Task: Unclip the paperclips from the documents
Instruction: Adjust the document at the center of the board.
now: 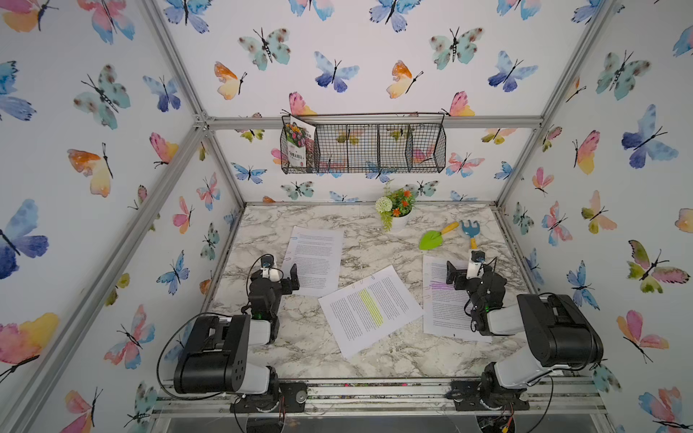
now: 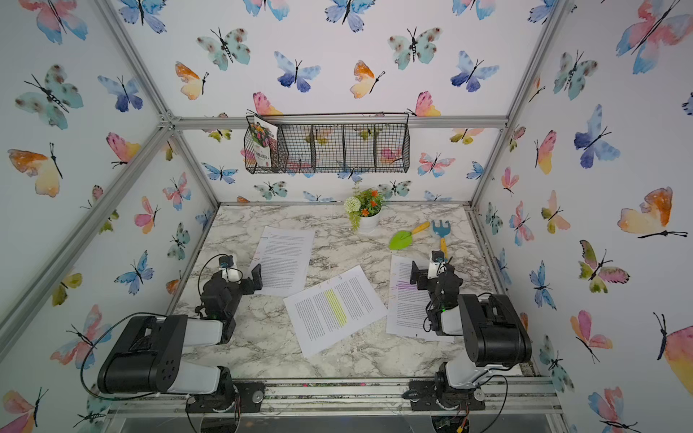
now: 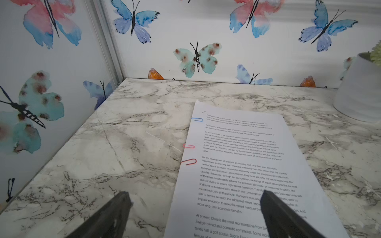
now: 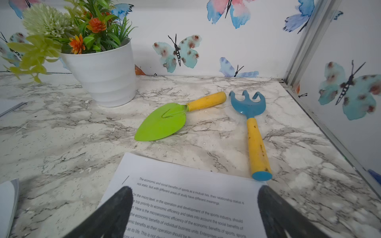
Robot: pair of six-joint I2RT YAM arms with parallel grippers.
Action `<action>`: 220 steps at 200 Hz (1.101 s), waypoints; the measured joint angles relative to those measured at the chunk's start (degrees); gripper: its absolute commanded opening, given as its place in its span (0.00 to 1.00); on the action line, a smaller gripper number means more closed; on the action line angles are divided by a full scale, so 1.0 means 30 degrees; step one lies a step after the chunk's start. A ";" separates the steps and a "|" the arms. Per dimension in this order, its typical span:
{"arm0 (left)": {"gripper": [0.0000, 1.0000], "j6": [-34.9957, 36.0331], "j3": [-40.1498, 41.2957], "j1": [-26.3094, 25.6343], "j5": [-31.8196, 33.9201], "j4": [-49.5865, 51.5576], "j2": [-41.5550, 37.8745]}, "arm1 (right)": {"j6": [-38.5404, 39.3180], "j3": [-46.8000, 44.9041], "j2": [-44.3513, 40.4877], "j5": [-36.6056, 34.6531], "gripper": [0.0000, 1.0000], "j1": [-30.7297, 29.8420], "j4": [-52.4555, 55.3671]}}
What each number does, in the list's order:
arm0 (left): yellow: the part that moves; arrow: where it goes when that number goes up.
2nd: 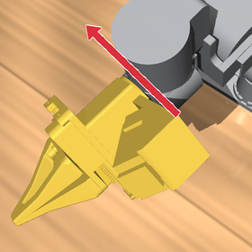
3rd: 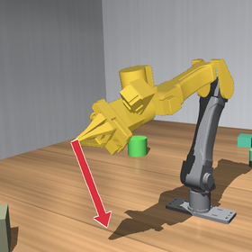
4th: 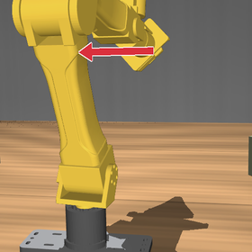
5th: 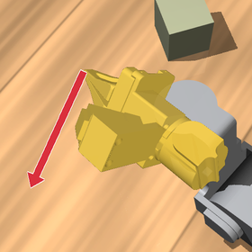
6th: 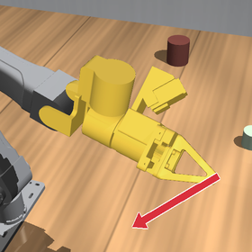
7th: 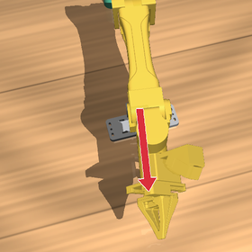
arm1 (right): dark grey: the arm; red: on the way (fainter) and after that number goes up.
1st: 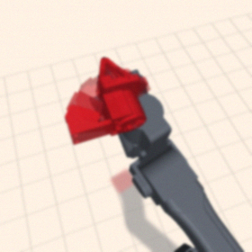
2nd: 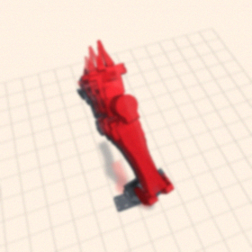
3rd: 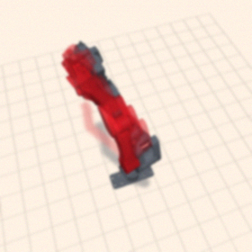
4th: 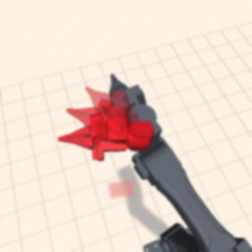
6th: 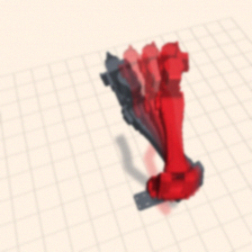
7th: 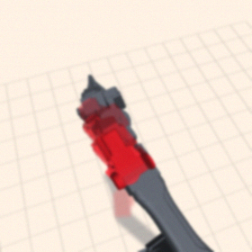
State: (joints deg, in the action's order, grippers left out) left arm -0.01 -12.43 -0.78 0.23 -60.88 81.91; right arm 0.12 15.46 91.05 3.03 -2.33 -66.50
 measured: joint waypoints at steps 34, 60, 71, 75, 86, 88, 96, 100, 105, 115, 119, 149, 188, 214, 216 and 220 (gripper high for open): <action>0.99 0.0000 0.0000 0.0000 0.0000 0.0000 0.0000 | 0.0000 0.0000 0.0000 0.0000 0.97 0.0000 0.0000; 0.99 -0.0007 0.0000 0.0000 0.0007 0.0000 0.0000 | 0.0000 0.0000 0.0000 0.0000 0.97 0.0000 -0.0007; 0.99 -0.0007 0.0000 0.0000 0.0007 0.0000 0.0000 | 0.0000 0.0000 0.0000 0.0000 0.98 0.0000 0.0000; 0.99 -0.0007 0.0000 0.0000 0.0007 0.0000 0.0000 | 0.0000 0.0000 0.0000 0.0000 0.98 0.0000 0.0000; 0.99 -0.0007 0.0000 0.0000 0.0007 0.0007 0.0000 | 0.0000 0.0000 0.0000 0.0000 0.98 0.0000 0.0000; 0.99 -0.0007 0.0000 0.0000 0.0007 0.0007 0.0000 | 0.0000 0.0000 0.0000 0.0000 0.98 0.0000 0.0000; 0.99 -0.0007 0.0000 0.0000 0.0007 0.0007 0.0000 | 0.0000 0.0000 0.0000 0.0000 0.97 0.0000 0.0000; 0.99 -0.0007 0.0000 0.0000 0.0007 0.0007 0.0000 | 0.0000 0.0000 0.0000 0.0000 0.98 0.0000 0.0000; 0.99 -0.0007 0.0000 0.0000 0.0007 0.0007 0.0000 | 0.0000 0.0000 0.0000 0.0000 0.97 0.0000 0.0007; 0.99 -0.0007 0.0000 0.0000 0.0007 0.0007 0.0000 | 0.0000 0.0000 0.0000 0.0000 0.98 0.0000 0.0000; 0.99 -0.0007 0.0000 0.0000 0.0007 0.0007 0.0000 | 0.0000 0.0000 0.0000 0.0000 0.97 0.0000 0.0000; 0.99 -0.0007 0.0000 0.0000 0.0015 0.0007 0.0000 | -0.0007 0.0000 0.0000 -0.0015 0.98 0.0000 0.0000; 0.99 -0.0255 -0.0044 0.0000 0.0546 0.0138 -0.0087 | -0.0080 0.0102 -0.0117 -0.0386 0.97 0.0000 0.0277; 0.99 -0.1508 -0.3228 0.0000 0.2579 0.5909 -0.1115 | -0.1333 0.4444 -0.1064 -0.2259 0.97 0.0000 0.7715; 0.99 -0.1508 -0.3228 0.0000 0.2579 0.5909 -0.1115 | -0.1457 0.5020 -0.1049 -0.2433 0.98 0.0000 0.8459; 0.99 -0.1938 -0.4721 0.0000 0.2929 0.7949 -0.1151 | -0.1800 0.6404 -0.1035 -0.2725 0.97 0.0000 0.9996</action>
State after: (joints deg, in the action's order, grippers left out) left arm -5.82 -26.59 -0.78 9.02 -37.04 78.46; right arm -5.28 34.68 87.94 -5.15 -2.33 -36.51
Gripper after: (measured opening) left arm 0.987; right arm 0.976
